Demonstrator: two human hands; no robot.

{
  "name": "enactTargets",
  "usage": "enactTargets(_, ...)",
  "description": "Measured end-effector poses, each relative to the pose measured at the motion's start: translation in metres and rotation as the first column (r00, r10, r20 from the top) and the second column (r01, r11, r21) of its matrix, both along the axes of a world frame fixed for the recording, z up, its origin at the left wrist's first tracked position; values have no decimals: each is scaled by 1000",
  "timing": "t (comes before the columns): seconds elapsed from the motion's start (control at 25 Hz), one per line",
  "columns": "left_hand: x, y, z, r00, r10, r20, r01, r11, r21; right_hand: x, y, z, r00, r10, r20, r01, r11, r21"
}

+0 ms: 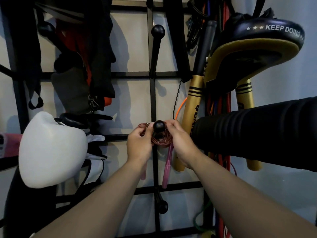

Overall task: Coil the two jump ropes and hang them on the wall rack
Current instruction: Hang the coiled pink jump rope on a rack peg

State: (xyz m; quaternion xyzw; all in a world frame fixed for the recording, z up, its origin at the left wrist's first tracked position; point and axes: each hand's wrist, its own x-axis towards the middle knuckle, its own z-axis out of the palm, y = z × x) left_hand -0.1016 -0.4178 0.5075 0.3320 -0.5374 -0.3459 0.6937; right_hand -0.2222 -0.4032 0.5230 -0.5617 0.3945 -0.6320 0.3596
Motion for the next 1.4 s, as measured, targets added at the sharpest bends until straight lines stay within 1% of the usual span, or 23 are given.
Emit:
enactTargets(0.12,-4,-5,-2,999,-40,-5,40,998,38,-5,-10,-6,996,38,85,-41,998,37)
enactTargets(0.24,-1,-23,-9,995,-83,49,79,994,78,-10,-23,-10,994,36,106,-42,998,54)
enactTargets(0.28,1,-28,-10,992,-110,58,103,988,115,-12,-28,-11,995,32,90,-37,998,54)
enactTargets(0.36,3,-41,-11,990,-88,108,63,975,214,-13,-37,-14,1000,7,26,-9,998,66)
enactTargets(0.4,5,-45,-10,988,-52,144,14,967,253,-14,-41,-15,1000,-11,-7,11,997,71)
enactTargets(0.44,7,-46,-8,988,-34,149,-10,959,285,-13,-46,-17,999,-31,-32,33,997,69)
enactTargets(0.6,7,-61,-4,991,90,98,-115,948,296,-14,-64,-26,990,-116,-78,120,991,53)
enactTargets(0.64,6,-63,-6,989,96,109,-125,947,297,-14,-67,-27,986,-144,-88,149,988,49)
enactTargets(0.76,6,-87,-16,978,45,203,-102,955,279,-11,-77,-29,965,-228,-129,236,971,50)
enactTargets(0.84,15,-105,-26,975,69,213,-120,964,237,-7,-80,-29,965,-235,-118,247,963,103)
enactTargets(0.92,24,-89,-20,976,96,195,-144,957,250,-4,-77,-26,972,-216,-94,229,961,158)
enactTargets(1.04,30,-58,-5,980,38,193,-95,951,296,-5,-59,-19,977,-193,-87,206,964,171)
enactTargets(1.16,33,-36,9,972,-3,235,-76,942,327,-7,-30,-8,979,-192,-74,202,963,176)
enactTargets(1.32,42,9,32,952,-10,304,-68,967,247,-14,18,18,952,-249,-177,275,951,139)
enactTargets(1.4,46,39,46,938,3,346,-77,977,200,-17,48,32,948,-247,-198,274,954,122)
